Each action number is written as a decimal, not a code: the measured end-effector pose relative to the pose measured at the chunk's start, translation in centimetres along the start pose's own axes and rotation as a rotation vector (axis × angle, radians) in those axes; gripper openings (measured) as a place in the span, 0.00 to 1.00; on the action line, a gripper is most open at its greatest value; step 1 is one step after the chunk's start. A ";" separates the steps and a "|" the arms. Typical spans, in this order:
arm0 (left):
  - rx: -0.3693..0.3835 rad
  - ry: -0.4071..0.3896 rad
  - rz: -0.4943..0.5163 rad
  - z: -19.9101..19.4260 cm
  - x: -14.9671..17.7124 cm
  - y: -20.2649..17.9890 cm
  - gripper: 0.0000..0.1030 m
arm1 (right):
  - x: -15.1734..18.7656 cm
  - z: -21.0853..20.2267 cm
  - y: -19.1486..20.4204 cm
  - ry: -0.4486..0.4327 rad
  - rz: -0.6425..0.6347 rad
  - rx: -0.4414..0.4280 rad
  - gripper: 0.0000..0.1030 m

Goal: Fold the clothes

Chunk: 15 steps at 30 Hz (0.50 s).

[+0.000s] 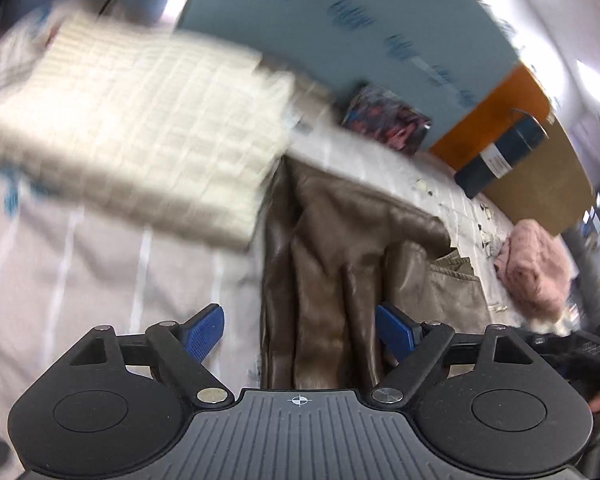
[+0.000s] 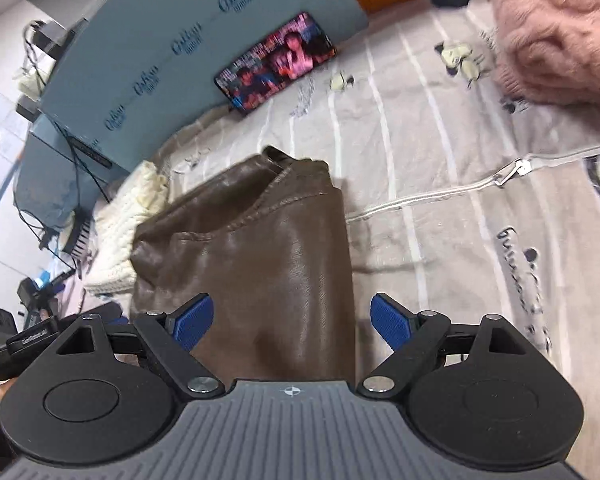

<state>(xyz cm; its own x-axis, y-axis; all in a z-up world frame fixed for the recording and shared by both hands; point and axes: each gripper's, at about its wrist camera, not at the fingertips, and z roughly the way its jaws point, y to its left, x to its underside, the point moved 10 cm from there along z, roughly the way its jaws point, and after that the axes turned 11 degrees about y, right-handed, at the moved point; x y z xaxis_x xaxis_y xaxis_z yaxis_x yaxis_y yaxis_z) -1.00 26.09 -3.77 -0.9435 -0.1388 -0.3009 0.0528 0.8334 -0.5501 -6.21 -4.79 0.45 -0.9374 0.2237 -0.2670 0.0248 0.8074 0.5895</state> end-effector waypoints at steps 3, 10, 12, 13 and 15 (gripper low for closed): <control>0.081 0.041 -0.111 1.0 0.4 0.7 0.88 | -0.7 1.2 -0.2 0.032 0.018 -0.044 0.83; 0.090 0.050 -0.076 2.1 -0.1 -0.4 0.97 | -2.1 3.1 0.1 0.053 0.040 -0.148 0.83; 0.055 0.045 -0.039 2.0 -0.3 -0.5 0.97 | -2.3 3.3 0.5 0.071 0.023 -0.157 0.85; 0.023 0.050 -0.019 1.9 -0.2 -0.4 0.97 | -2.4 3.5 0.6 0.081 0.013 -0.159 0.86; 0.037 0.073 0.006 1.7 0.0 -0.3 0.97 | -2.5 3.5 0.7 0.098 -0.007 -0.166 0.86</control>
<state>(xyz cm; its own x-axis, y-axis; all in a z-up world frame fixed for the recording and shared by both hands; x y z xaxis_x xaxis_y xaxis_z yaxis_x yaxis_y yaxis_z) -0.48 24.97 -4.93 -0.9645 -0.0937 -0.2470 0.0688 0.8136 -0.5773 -2.65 -2.82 -1.16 -0.9668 0.1577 -0.2013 -0.0321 0.7060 0.7074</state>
